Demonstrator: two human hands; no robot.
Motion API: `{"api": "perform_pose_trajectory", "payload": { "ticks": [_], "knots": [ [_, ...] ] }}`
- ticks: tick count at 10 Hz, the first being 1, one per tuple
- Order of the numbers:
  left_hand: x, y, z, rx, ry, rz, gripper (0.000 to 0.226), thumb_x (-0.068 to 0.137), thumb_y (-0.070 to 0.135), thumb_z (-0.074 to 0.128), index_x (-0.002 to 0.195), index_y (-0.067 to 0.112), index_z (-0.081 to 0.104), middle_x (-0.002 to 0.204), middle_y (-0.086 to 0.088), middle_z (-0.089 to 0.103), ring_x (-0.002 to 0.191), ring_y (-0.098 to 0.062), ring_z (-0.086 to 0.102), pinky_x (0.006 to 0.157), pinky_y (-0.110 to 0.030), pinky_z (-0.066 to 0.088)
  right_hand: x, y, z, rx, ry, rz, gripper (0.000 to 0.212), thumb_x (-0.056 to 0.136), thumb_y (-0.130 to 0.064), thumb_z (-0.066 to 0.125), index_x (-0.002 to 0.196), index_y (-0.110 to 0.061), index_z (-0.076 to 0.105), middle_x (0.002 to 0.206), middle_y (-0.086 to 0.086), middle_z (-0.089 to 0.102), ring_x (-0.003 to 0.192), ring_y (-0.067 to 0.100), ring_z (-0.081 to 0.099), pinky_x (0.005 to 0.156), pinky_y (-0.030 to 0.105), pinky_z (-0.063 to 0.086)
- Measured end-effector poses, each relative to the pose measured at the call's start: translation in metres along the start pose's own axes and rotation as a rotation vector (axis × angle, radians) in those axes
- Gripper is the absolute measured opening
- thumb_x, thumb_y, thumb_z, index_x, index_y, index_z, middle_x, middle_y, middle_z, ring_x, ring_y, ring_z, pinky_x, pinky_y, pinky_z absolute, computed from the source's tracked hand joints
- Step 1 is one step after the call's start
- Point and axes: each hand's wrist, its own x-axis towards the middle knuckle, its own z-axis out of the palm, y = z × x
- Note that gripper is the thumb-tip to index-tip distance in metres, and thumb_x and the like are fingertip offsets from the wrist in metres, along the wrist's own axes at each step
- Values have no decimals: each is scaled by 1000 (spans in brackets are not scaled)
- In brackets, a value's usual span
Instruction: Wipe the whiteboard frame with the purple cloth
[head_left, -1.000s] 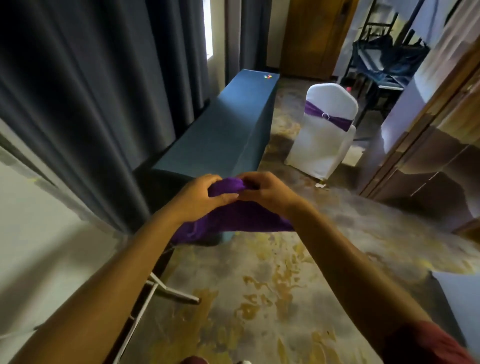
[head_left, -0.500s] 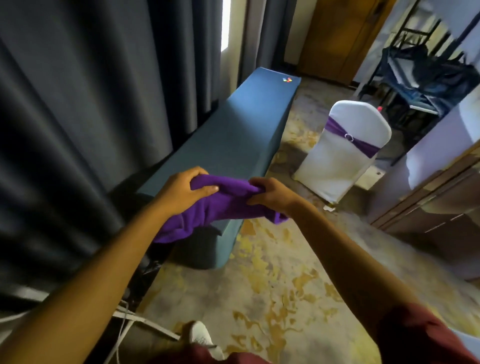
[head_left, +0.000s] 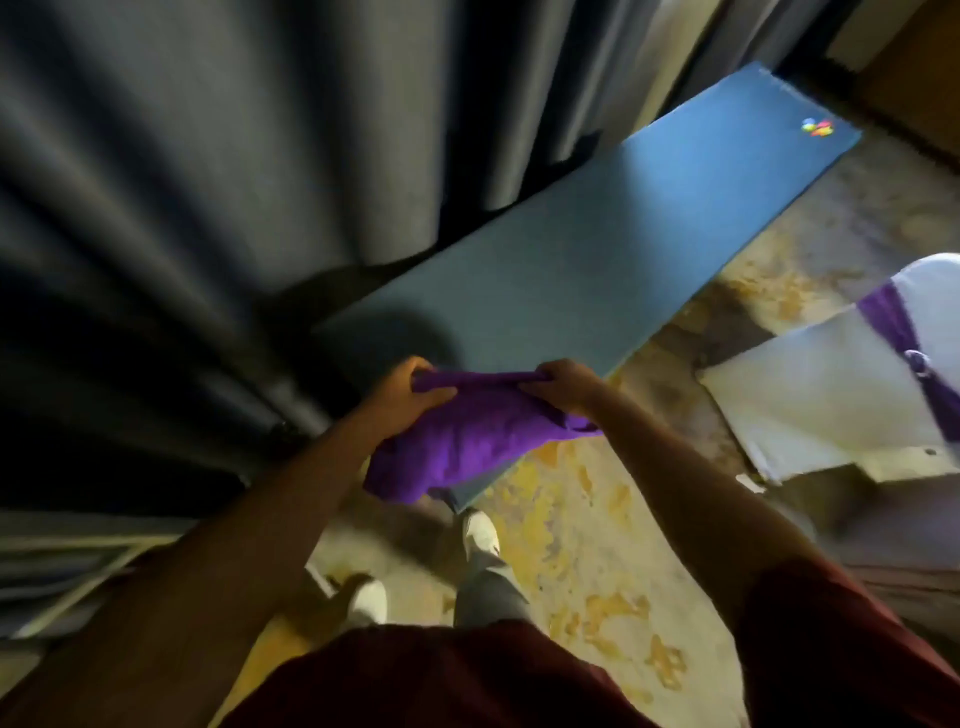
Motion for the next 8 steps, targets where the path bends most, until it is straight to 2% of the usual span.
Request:
{"api": "perform_pose_trajectory", "payload": {
  "ticks": [1,2,3,4,5,6,7,8],
  "knots": [
    [28,-11,18,-19,77,-117,46,86,19,85,124,4,63,109,-7,64,98,-20,58,78,-19,40,48,16,1,-81,-30,-32,34,88,-54,64,81,-22,55,84,5,57,78,22,50,66,28,32],
    [42,-23,30,28,151,-212,51,86,23,85,128,5,62,116,-13,67,101,-23,59,83,-23,41,85,22,1,-117,-36,-75,31,83,-52,71,89,-24,59,91,7,64,82,26,57,67,29,37],
    [51,-34,37,143,229,-291,52,91,24,79,136,6,60,134,-20,65,122,-35,62,101,-36,46,120,22,0,-176,-56,-149,32,84,-40,70,109,-21,65,108,12,68,100,32,64,77,33,49],
    [44,-37,40,471,377,-268,57,94,29,72,147,14,55,155,-17,52,142,-39,50,116,-49,41,132,17,-4,-201,42,-209,42,84,-34,67,124,-23,60,122,13,63,111,37,59,89,41,51],
    [35,-35,50,724,373,-154,66,96,44,68,154,19,48,167,-15,37,156,-40,33,123,-57,34,128,13,5,-245,194,-415,58,78,-31,66,135,-24,54,134,11,55,119,36,50,95,45,44],
    [32,-33,63,748,106,-210,63,103,54,52,157,24,45,174,-9,25,162,-34,21,128,-50,26,106,11,24,-311,105,-637,45,80,-36,67,125,-30,64,130,9,59,118,36,52,94,46,44],
    [33,-33,65,797,-36,-309,58,106,50,49,160,31,39,178,-2,11,164,-34,13,130,-53,20,86,19,38,-415,51,-657,31,82,-37,69,112,-32,72,123,4,64,114,36,55,90,46,46],
    [35,-11,45,562,-51,-352,59,104,46,56,159,26,43,177,-5,17,162,-33,21,130,-49,23,85,-1,36,-514,24,-588,35,83,-41,64,118,-37,67,129,1,59,119,33,51,96,45,40]
  ]
}}
